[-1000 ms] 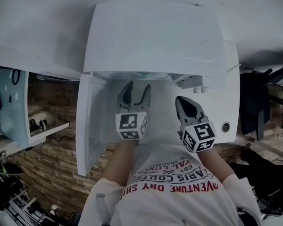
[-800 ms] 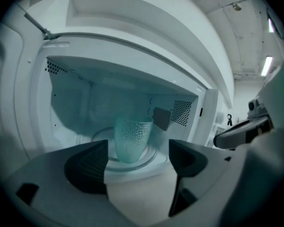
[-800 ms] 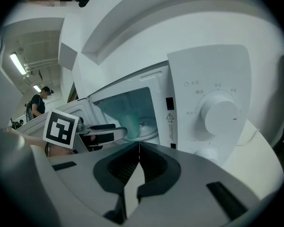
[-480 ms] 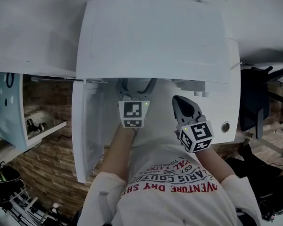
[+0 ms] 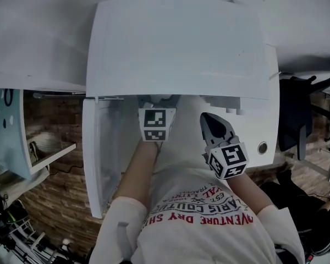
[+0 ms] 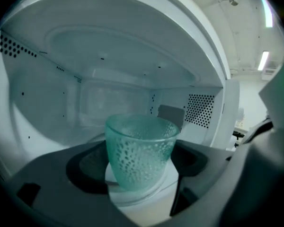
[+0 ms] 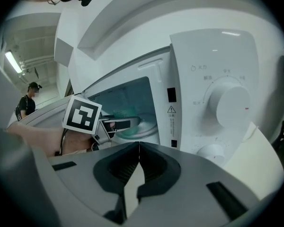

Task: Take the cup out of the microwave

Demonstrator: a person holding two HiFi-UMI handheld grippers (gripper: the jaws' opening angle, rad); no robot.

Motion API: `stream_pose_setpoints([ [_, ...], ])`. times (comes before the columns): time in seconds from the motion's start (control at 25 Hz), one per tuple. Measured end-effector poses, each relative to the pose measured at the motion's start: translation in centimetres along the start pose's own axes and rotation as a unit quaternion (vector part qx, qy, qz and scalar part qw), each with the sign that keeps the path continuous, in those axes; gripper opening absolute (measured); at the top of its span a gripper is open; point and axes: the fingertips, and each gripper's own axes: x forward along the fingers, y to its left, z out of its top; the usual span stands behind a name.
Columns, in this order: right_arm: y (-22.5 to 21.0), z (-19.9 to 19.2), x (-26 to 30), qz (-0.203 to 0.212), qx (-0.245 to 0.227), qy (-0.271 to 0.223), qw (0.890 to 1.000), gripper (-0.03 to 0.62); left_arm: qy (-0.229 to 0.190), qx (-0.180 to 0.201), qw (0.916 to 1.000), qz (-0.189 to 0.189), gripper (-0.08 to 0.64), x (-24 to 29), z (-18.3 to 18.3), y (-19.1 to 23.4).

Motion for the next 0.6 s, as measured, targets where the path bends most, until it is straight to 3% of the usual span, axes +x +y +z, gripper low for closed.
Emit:
stream_pose_setpoints([
  [0.28, 0.2, -0.3, 0.2, 0.001, 0.01, 0.004, 1.0, 0.012, 0.003, 0.012, 0.9996, 0.026, 0.379, -0.5, 0.2, 1.0],
  [0.6, 0.4, -0.7, -0.3, 0.004, 0.008, 0.008, 1.0, 0.012, -0.01, 0.037, 0.9988, 0.03, 0.374, -2.1, 0.7, 0.3],
])
